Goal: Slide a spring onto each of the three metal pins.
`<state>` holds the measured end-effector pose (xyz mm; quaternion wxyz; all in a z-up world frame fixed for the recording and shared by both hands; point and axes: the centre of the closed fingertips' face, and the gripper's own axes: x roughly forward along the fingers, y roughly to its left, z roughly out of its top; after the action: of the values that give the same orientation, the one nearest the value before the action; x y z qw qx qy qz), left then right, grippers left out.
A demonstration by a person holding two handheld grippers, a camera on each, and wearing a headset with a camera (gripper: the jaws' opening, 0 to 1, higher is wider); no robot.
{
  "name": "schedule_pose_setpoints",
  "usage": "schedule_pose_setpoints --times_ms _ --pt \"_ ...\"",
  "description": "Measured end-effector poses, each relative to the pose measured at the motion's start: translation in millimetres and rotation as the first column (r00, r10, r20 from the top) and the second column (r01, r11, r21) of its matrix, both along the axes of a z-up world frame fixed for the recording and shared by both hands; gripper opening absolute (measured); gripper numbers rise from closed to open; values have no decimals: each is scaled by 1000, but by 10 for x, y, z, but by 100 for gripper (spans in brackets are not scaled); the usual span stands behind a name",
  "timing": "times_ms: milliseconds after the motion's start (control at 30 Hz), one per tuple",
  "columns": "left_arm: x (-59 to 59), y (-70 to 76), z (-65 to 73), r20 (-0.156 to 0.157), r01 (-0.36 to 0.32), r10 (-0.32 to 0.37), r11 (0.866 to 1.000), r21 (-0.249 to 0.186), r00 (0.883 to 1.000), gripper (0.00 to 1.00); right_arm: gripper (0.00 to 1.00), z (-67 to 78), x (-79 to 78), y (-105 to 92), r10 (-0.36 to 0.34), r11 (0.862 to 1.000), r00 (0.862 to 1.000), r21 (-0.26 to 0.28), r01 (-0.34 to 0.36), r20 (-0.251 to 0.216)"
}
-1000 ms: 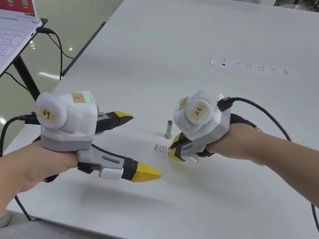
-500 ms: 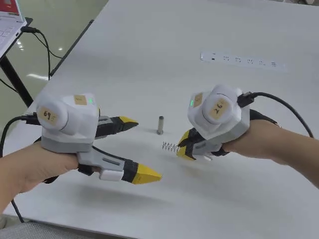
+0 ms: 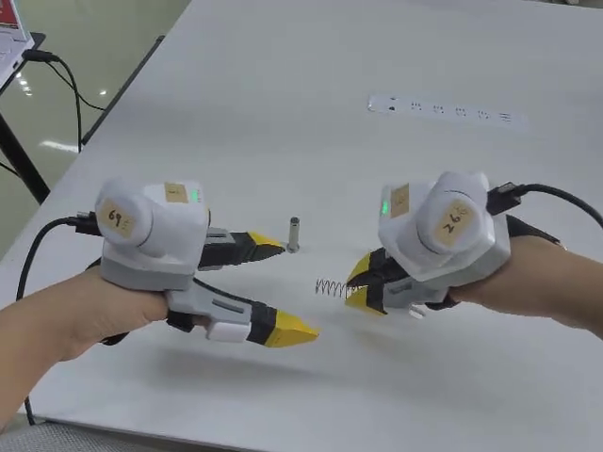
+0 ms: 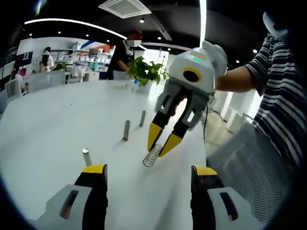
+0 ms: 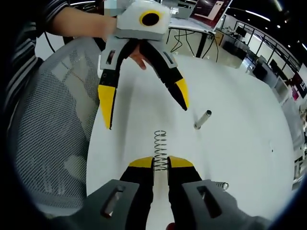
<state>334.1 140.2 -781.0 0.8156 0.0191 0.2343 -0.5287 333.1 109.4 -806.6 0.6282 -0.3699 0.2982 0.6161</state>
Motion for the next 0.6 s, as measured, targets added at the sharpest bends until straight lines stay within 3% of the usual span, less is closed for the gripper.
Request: schedule_pose_setpoints --times_ms 267,333,600 --pt "20 -207 8 14 39 -38 999 -8 999 58 8 109 -51 -74 -15 999 1000 29 15 7" --pt "9 -239 12 8 47 -47 999 -17 999 52 8 127 -58 -88 -17 999 1000 33 16 7" --pt "-16 -355 76 33 88 -86 995 -53 996 32 8 199 -108 -128 -8 999 1000 46 8 15"
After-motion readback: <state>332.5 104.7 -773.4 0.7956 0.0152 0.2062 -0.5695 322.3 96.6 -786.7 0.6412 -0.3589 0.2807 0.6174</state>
